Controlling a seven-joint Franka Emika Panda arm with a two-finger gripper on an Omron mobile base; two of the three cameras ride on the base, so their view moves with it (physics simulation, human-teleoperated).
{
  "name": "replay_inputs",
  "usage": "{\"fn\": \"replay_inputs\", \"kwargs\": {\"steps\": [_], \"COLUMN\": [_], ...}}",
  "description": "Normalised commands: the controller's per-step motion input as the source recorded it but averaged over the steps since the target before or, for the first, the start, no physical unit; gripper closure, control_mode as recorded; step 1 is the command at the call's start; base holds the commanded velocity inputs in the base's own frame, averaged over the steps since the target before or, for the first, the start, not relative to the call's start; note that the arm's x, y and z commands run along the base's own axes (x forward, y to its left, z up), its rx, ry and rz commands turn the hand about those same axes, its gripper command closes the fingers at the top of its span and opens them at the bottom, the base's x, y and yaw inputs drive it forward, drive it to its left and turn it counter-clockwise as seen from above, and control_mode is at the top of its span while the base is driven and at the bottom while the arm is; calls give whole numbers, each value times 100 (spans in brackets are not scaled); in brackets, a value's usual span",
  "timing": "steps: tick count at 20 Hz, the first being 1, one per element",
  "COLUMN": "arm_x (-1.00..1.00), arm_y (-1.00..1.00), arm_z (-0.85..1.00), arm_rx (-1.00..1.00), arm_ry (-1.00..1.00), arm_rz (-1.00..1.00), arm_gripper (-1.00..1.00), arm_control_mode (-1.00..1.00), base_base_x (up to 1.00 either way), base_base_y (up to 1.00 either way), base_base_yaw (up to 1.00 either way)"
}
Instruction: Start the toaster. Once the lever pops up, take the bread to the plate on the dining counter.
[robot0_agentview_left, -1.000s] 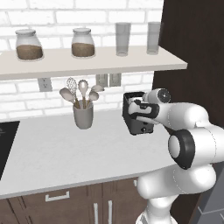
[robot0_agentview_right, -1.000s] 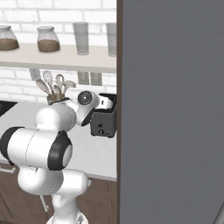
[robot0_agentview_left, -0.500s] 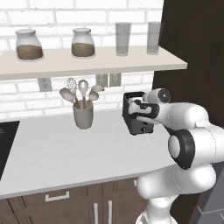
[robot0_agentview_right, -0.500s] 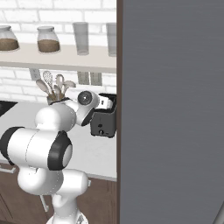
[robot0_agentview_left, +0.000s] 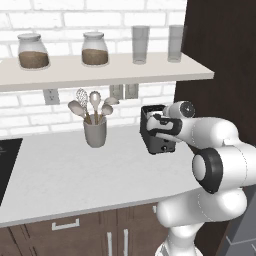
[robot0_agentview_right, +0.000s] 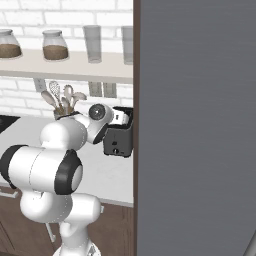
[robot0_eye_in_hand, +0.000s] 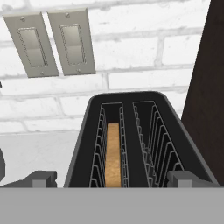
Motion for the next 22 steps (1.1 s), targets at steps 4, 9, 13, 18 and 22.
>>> {"fn": "replay_inputs", "kwargs": {"steps": [4, 9, 13, 18, 22], "arm_x": [0, 0, 0, 0, 0], "arm_y": [0, 0, 0, 0, 0], "arm_z": [0, 0, 0, 0, 0], "arm_rx": [0, 0, 0, 0, 0], "arm_ry": [0, 0, 0, 0, 0], "arm_rz": [0, 0, 0, 0, 0], "arm_gripper": [-100, -100, -100, -100, -100], "arm_control_mode": [-100, -100, -100, -100, -100], "base_base_x": [0, 0, 0, 0, 0], "base_base_y": [0, 0, 0, 0, 0], "base_base_yaw": [0, 0, 0, 0, 0]}}
